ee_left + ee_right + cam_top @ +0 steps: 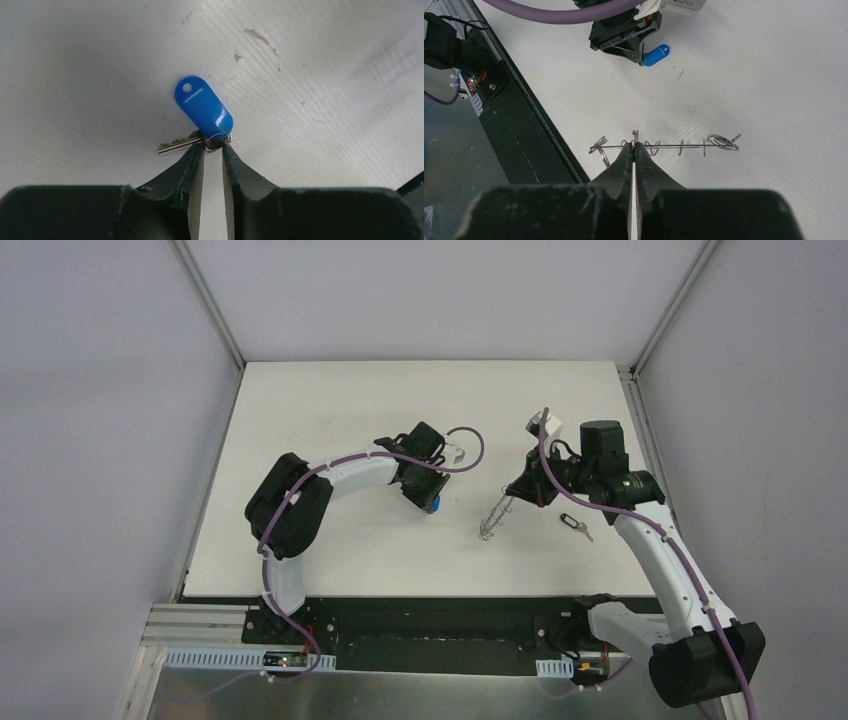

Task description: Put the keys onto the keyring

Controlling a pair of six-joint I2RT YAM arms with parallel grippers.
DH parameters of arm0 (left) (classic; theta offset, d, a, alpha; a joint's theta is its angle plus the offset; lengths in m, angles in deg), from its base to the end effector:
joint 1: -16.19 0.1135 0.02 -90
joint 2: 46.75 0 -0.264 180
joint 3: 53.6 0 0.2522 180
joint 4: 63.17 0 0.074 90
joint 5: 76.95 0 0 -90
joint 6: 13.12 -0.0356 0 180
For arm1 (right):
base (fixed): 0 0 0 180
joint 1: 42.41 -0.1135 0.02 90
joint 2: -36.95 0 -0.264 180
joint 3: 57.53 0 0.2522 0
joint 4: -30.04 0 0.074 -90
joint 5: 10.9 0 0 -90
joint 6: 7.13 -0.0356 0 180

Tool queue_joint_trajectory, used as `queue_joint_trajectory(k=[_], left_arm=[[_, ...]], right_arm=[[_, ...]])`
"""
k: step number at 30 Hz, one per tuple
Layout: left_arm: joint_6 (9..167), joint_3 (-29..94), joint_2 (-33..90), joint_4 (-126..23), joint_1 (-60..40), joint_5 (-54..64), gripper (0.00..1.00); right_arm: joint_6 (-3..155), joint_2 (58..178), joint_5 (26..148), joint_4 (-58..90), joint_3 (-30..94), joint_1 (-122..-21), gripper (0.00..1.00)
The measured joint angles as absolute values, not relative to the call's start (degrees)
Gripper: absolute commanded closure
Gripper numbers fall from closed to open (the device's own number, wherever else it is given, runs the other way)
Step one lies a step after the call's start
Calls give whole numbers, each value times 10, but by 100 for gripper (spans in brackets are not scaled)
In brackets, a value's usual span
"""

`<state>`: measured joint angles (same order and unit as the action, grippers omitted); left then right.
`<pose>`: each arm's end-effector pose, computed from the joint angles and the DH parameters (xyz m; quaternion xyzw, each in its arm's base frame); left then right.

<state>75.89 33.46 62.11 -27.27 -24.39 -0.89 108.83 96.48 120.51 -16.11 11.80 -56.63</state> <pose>0.2963 -0.2651 0.1779 0.3699 0.8794 -0.2032 0.2203 0.2034 0.0758 0.3243 -0.4366 0.7292 0.2707 0.4522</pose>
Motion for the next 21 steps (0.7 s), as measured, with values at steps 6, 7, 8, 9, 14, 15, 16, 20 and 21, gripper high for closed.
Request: queue_joint_trajectory(k=[6, 7, 8, 9, 14, 15, 16, 20, 21], left_arm=[[759, 335, 623, -273, -244, -24, 76], [759, 335, 625, -273, -244, -27, 76], [759, 335, 627, -273, -244, -29, 76], [759, 336, 628, -273, -244, -32, 77], [760, 336, 629, -276, -244, -36, 82], [760, 336, 629, -276, -244, -37, 83], [760, 336, 629, -276, -244, -38, 85], [762, 336, 629, -276, -244, -46, 93], [762, 336, 629, -276, -244, -46, 95]], right_arm=[[1088, 965, 1205, -161, 118, -566, 100], [1088, 965, 1205, -161, 118, -566, 100], [1088, 965, 1205, -161, 118, -566, 100], [1088, 965, 1205, -161, 118, -566, 100], [1088, 965, 1205, -161, 118, -566, 100], [1088, 965, 1205, -161, 117, -566, 100], [1088, 965, 1205, -161, 116, -566, 100], [1088, 965, 1205, -161, 114, -566, 100], [1088, 965, 1205, -161, 114, -566, 100]])
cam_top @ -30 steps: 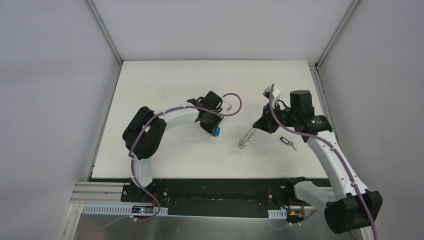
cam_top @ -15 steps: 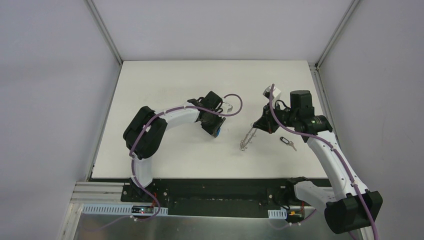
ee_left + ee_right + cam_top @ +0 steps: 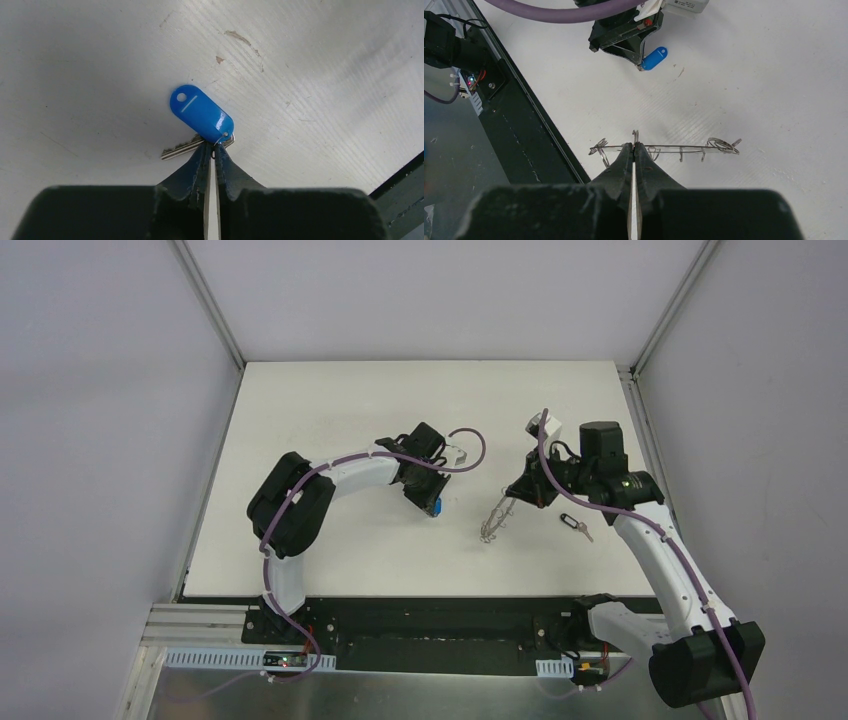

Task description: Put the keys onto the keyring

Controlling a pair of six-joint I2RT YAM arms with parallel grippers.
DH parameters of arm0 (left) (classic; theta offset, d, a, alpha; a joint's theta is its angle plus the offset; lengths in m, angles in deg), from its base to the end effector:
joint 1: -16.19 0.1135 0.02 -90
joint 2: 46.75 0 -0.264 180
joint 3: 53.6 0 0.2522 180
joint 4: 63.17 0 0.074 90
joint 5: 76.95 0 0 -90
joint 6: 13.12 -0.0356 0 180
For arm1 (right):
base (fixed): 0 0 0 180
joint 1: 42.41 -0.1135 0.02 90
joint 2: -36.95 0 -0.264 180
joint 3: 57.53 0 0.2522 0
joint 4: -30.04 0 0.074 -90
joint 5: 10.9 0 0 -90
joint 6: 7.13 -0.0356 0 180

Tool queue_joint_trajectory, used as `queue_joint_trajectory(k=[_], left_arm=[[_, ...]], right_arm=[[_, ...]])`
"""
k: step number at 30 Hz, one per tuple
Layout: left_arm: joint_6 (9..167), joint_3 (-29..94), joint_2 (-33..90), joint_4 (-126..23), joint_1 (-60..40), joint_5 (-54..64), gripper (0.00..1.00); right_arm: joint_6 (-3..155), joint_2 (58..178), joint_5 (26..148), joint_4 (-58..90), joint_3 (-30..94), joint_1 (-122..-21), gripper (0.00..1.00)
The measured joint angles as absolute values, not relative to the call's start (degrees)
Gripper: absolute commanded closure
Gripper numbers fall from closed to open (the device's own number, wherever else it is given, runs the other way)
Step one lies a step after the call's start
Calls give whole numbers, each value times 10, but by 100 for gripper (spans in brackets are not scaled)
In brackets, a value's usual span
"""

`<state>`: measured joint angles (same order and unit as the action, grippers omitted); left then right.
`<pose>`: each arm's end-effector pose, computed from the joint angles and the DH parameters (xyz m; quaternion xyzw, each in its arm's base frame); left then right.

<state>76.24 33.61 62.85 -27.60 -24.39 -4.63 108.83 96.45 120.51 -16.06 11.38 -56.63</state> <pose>0.2960 -0.2678 0.1747 0.3740 0.8740 -0.2320 0.2059 0.2032 0.0758 0.3220 -0.4361 0.7307 0.2714 0.4498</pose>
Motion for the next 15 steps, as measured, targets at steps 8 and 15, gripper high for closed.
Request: queue_joint_trajectory(k=[8, 15], left_arm=[[764, 336, 629, -274, -243, -62, 100], [753, 336, 618, -268, -237, -86, 100]], right_arm=[[1088, 964, 1205, -161, 112, -566, 100], [1089, 965, 1214, -161, 112, -566, 100]])
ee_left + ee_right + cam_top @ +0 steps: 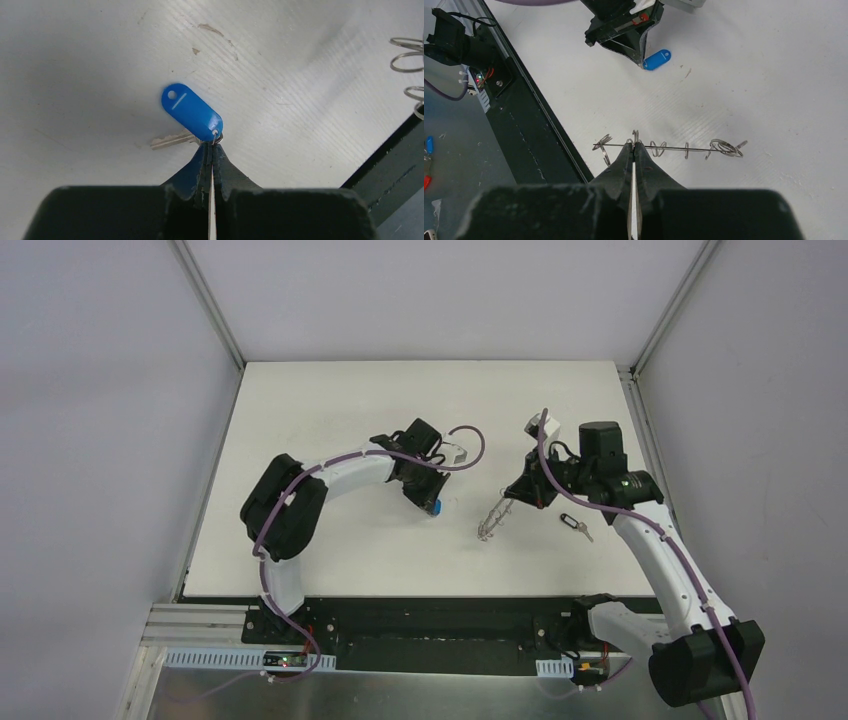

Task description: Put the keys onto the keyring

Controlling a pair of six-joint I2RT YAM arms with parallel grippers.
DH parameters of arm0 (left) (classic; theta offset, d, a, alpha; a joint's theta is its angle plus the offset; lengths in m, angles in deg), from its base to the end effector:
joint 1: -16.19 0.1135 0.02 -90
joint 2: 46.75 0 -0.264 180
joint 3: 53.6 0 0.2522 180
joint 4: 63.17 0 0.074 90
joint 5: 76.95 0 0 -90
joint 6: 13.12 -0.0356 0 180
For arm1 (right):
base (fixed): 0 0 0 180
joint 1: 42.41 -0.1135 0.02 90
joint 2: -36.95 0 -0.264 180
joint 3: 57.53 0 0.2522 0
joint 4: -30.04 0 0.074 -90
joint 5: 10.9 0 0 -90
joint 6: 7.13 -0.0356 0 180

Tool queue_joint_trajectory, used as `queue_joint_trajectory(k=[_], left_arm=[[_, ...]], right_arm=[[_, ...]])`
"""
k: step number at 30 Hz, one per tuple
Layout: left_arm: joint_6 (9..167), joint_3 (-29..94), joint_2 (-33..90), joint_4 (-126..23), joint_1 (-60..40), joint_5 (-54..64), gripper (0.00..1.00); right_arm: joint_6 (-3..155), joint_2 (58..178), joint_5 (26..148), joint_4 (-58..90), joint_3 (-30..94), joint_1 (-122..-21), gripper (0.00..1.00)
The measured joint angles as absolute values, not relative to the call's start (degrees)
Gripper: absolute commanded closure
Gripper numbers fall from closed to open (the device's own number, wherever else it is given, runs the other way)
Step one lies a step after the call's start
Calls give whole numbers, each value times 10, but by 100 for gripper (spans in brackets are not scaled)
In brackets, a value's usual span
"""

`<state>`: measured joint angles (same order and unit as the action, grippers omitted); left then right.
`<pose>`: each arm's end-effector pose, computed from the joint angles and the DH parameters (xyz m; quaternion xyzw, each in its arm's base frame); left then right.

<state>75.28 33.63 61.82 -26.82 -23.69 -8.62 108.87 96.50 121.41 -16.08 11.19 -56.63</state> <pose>0.2956 -0.2641 0.1815 0.3830 0.8637 -0.2602 0.1990 0.2029 0.0761 0.3210 -0.4382 0.7282 0.2785 0.4474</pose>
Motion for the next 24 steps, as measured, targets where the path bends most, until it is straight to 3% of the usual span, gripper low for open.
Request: queue_joint_trajectory(k=[14, 24], left_arm=[[640, 385, 401, -225, -231, -151, 100], [670, 556, 418, -113, -231, -215, 100]], right_arm=[[1093, 1017, 1288, -132, 132, -589, 100], [1060, 1060, 1310, -86, 158, -634, 100]])
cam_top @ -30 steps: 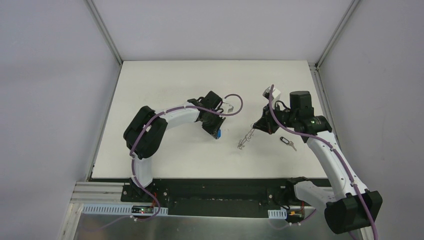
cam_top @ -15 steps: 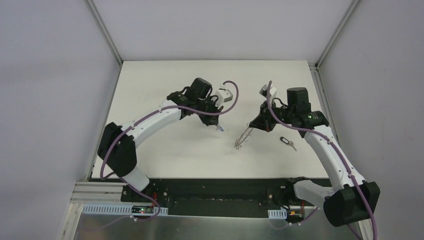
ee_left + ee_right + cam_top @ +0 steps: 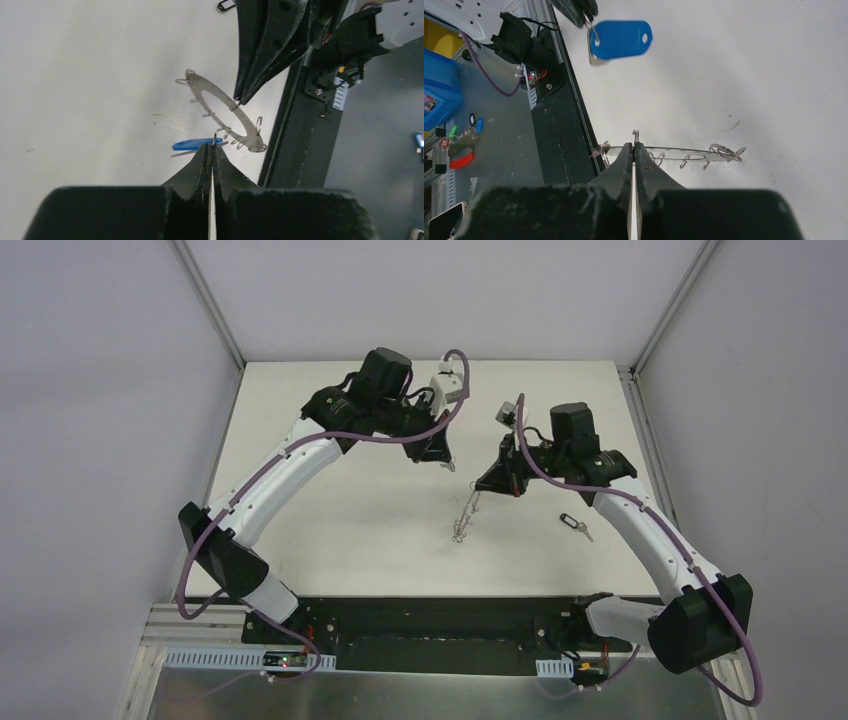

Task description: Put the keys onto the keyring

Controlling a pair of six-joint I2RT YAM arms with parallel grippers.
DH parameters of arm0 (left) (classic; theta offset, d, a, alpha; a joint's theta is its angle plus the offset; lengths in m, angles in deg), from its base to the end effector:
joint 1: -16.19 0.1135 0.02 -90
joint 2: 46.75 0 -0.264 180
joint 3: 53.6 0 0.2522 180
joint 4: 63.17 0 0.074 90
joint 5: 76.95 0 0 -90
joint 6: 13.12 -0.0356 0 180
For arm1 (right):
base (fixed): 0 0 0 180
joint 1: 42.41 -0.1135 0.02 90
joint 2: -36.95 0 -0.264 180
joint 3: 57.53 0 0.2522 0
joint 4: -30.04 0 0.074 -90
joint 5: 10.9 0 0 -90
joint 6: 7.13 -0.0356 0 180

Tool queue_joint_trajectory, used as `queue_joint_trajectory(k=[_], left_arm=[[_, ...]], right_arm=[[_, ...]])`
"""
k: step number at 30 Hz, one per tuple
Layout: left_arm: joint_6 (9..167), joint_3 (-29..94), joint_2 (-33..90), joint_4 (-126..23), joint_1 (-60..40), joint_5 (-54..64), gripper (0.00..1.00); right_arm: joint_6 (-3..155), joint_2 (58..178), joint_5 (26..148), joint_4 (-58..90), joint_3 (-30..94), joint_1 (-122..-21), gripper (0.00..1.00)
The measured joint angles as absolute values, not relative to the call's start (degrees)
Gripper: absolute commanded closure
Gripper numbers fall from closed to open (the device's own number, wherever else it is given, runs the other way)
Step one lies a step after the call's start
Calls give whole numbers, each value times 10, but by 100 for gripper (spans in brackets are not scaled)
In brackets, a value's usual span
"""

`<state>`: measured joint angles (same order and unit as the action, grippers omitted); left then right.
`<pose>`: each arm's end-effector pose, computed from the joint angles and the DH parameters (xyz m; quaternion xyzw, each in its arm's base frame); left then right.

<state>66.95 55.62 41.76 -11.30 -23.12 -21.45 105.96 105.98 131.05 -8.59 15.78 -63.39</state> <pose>0.2483 -0.2294 0.4131 0.4790 0.6956 -0.3688 0.3883 0.2292 0.1179 0.3247 -0.4878 0.6603 0.3795 0.4267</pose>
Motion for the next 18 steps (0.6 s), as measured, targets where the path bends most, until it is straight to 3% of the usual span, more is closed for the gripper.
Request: queue_joint_trajectory(k=[18], left_arm=[[711, 585, 467, -55, -236, -277, 100]], right_arm=[[1043, 1060, 1310, -53, 180, -659, 100]])
